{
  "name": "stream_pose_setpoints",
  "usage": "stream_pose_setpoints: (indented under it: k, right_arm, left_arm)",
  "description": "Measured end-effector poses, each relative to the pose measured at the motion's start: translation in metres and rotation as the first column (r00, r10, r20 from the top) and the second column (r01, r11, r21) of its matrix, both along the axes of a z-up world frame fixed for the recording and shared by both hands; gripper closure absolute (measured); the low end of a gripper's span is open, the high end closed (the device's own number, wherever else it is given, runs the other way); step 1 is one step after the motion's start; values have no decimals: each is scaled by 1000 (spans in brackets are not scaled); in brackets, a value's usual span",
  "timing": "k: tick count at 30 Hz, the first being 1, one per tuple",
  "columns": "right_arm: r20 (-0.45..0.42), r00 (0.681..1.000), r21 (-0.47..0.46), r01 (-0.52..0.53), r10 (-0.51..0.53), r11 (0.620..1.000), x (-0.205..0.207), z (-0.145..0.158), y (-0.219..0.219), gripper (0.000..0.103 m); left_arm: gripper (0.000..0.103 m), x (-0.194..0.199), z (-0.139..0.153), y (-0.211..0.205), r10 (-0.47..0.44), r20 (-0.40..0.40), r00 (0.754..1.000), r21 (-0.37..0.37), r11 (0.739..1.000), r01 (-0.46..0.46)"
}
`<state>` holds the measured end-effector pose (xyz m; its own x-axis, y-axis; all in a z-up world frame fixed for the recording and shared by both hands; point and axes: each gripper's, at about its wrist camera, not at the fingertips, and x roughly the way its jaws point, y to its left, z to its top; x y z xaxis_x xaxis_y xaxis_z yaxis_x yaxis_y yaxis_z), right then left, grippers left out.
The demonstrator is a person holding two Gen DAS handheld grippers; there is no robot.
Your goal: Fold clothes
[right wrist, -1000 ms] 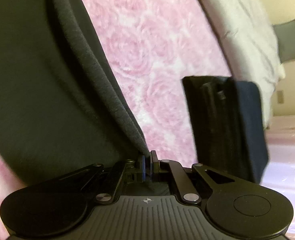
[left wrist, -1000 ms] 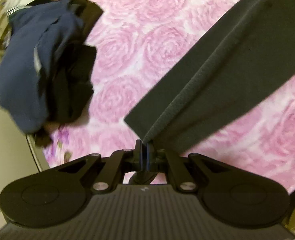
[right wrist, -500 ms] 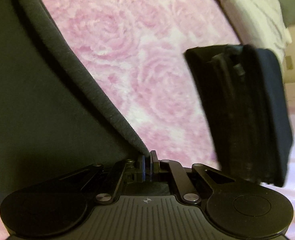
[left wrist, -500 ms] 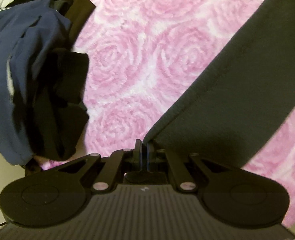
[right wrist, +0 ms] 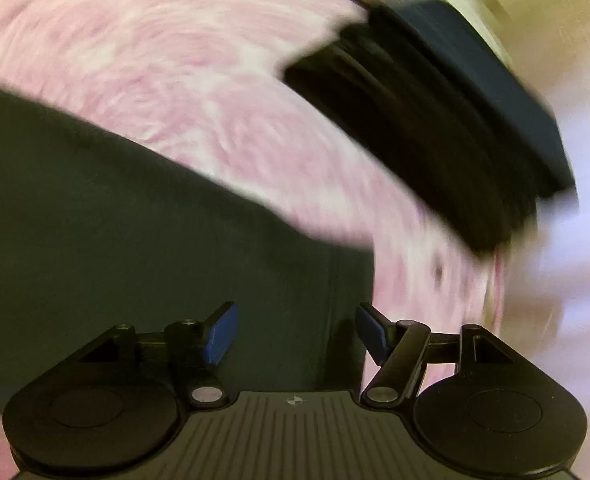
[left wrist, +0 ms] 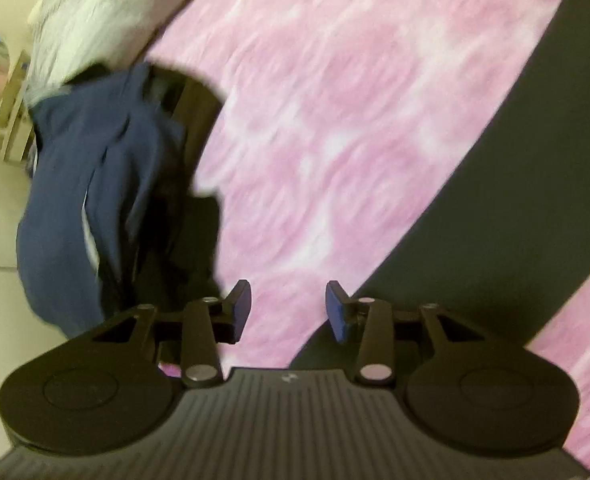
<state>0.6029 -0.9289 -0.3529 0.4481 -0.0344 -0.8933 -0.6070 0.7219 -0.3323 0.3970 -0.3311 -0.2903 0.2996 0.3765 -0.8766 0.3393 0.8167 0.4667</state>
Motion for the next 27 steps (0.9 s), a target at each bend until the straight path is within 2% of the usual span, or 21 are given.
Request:
stream_pose_setpoints:
  k: [2, 3, 5, 7, 8, 10, 15, 16, 17, 19, 21, 22, 24, 26, 27]
  right_arm:
    - [-57, 978, 126, 208, -203, 970, -10, 8, -35, 35]
    - [-86, 948, 186, 317, -306, 930, -16, 10, -54, 35]
    - [-158, 860, 295, 510, -485, 808, -28, 9, -92, 35]
    - [-249, 766, 382, 640, -593, 667, -38, 2, -122, 35]
    - [-299, 722, 419, 687, -624, 594, -41, -4, -135, 35]
    - [-360, 678, 497, 721, -641, 483, -44, -14, -152, 35]
    - [-472, 636, 631, 727, -610, 270, -40, -39, -172, 36]
    - [-503, 619, 640, 736, -603, 222, -38, -41, -176, 46]
    - [-533, 610, 642, 743, -587, 189, -35, -43, -181, 69]
    - [-524, 625, 636, 739, -578, 221, -28, -33, -185, 75]
    - [-487, 669, 648, 708, -562, 281, -22, -21, -196, 77]
    - [-479, 682, 652, 698, -553, 296, -17, -19, -200, 78]
    - [-466, 691, 645, 693, -552, 323, -13, -18, -202, 78]
    - [-446, 695, 625, 693, -564, 359, -12, -20, -198, 73]
    - [-436, 696, 615, 693, -570, 376, -12, -21, -196, 65]
  left_arm:
    - [63, 1, 3, -37, -58, 13, 998, -50, 997, 58]
    - [62, 1, 3, -57, -85, 17, 996, -76, 993, 86]
    - [62, 3, 0, -99, -125, 13, 992, -136, 983, 125]
    - [62, 5, -5, -140, -162, 7, 987, -195, 968, 161]
    - [62, 5, -7, -161, -184, 3, 983, -220, 959, 180]
    - [62, 5, -12, -203, -232, -8, 973, -258, 940, 223]
    - [62, -9, -17, -275, -316, -35, 948, -298, 909, 292]
    - [62, -13, -17, -283, -325, -44, 945, -298, 907, 298]
    - [62, -18, -17, -286, -328, -52, 943, -293, 908, 300]
    - [62, -27, -16, -293, -334, -67, 940, -282, 910, 304]
    - [62, -36, -15, -292, -325, -76, 943, -268, 917, 295]
    - [62, -41, -13, -289, -317, -78, 945, -259, 922, 288]
    - [62, -51, -11, -282, -298, -82, 951, -237, 933, 272]
    - [62, -61, -9, -272, -274, -84, 958, -212, 944, 251]
    - [62, -66, -8, -266, -261, -83, 962, -200, 950, 240]
